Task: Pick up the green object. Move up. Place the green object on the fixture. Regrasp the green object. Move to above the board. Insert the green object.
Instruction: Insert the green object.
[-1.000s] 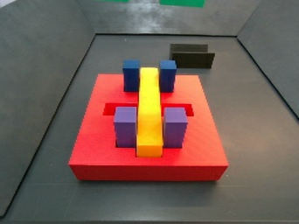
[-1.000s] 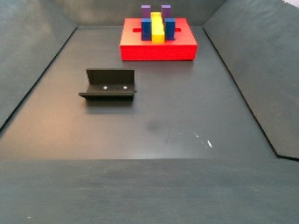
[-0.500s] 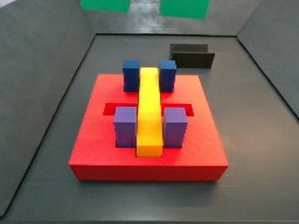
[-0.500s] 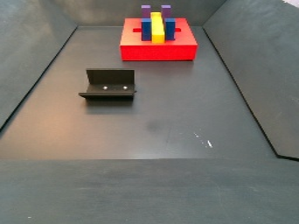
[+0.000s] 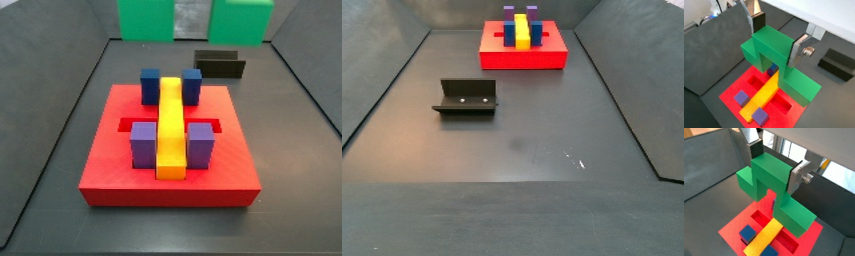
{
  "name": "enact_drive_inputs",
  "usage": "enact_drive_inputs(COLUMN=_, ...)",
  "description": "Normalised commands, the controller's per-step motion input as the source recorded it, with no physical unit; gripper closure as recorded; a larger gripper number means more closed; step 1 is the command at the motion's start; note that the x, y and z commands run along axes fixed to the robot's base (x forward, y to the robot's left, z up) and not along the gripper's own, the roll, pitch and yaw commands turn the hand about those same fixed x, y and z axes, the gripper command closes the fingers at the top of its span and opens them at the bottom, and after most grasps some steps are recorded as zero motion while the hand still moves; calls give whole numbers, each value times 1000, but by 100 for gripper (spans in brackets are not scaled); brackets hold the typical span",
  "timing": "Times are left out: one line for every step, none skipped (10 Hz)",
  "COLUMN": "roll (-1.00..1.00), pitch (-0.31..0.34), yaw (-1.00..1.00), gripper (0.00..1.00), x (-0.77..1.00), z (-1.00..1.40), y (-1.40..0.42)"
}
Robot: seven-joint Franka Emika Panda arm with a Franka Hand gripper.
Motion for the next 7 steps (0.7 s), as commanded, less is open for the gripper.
enact_drive_inputs(roll=0, pitch=-1, yaw=117, gripper=100, x=-34, z=-391, y=0)
enact_drive_inputs(roll=-81, pitch=-61, yaw=334, gripper=100, x=0, z=-283, y=123)
enact_drive_inputs(roll=0, pitch=-57, yaw=486, gripper=100, x=0, z=-357, y=54)
enact_drive_inputs(roll=0, pitch=-174, yaw=406, gripper=100, x=140, z=-340, y=0)
enact_drive_inputs(roll=0, pitch=-299, yaw=340, gripper=100, x=86, z=-237, y=-46)
enact_drive_inputs(roll=1, pitch=-309, yaw=249, gripper=100, x=0, z=-140, y=-43)
enact_drive_inputs(roll=117, pitch=-256, yaw=0, gripper=100, x=-86, z=-63, y=-123)
